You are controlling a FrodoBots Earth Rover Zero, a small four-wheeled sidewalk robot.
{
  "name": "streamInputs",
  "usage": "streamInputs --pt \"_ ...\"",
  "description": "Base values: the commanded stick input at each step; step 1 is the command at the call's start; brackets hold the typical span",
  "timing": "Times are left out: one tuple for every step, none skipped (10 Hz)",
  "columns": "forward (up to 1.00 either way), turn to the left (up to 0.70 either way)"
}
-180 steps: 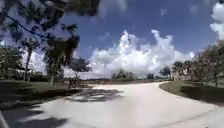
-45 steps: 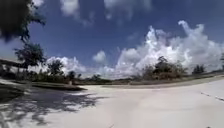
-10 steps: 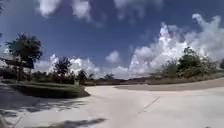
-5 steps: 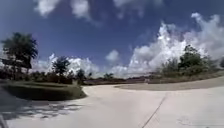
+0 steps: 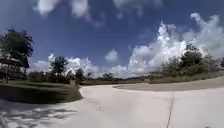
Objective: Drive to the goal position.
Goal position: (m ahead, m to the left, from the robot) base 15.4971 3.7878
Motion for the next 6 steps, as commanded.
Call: streamInputs --pt "0.85 0.0" --pt "0.85 0.0" --pt "0.85 0.0" --pt "0.85 0.0" --pt "0.85 0.0" --pt "0.85 0.0"
